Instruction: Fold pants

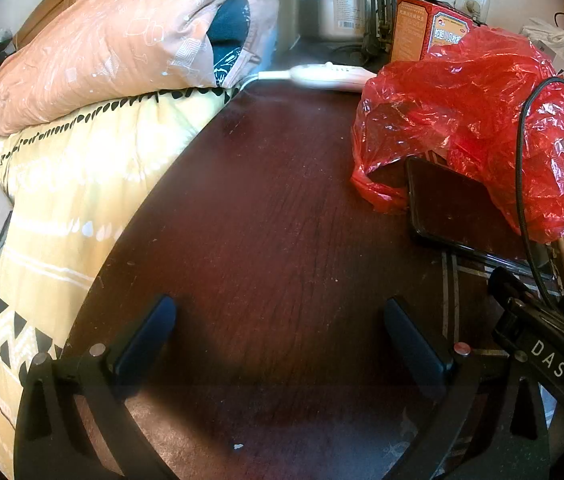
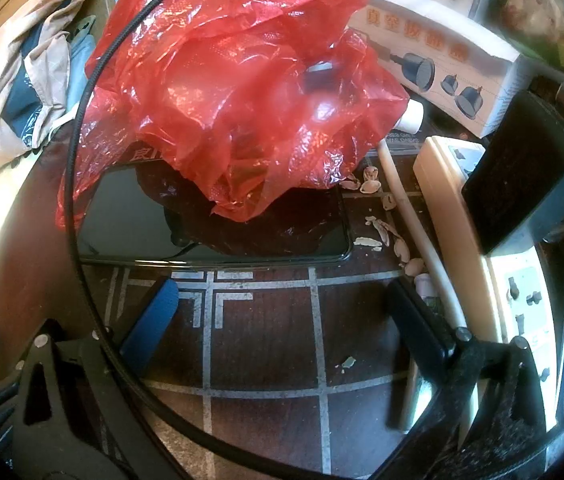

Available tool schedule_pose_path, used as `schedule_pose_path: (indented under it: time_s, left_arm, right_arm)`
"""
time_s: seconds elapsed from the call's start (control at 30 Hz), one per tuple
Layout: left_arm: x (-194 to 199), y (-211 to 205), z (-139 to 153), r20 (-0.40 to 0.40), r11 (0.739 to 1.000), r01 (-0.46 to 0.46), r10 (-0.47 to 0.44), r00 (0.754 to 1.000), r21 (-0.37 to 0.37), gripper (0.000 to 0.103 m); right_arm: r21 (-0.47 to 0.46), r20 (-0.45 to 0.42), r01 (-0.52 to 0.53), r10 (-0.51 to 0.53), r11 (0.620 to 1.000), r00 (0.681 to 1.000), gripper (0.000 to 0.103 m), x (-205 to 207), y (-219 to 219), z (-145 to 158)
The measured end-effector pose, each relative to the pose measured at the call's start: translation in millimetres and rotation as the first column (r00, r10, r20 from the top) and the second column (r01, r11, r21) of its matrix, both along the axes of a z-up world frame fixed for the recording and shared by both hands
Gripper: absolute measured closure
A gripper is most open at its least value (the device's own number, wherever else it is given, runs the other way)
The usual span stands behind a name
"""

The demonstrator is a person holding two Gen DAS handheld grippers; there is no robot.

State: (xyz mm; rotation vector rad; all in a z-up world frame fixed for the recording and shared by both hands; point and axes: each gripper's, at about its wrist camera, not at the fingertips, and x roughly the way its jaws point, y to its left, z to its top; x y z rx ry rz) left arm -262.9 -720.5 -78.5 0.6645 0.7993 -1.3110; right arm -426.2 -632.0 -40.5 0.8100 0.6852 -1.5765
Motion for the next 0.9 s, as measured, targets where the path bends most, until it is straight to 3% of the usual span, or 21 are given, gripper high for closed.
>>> schedule_pose_path:
  time_s: [0.9]
  left_arm:
    - [-1.6,-6.4,2.0,0.001,1.0,-0.016,0.016,1.0,0.004,0.0]
  right_arm:
    - [0.004,0.0,-0.001,0.001,1.0,1.0,0.0,0.8,-1.7,-0.7]
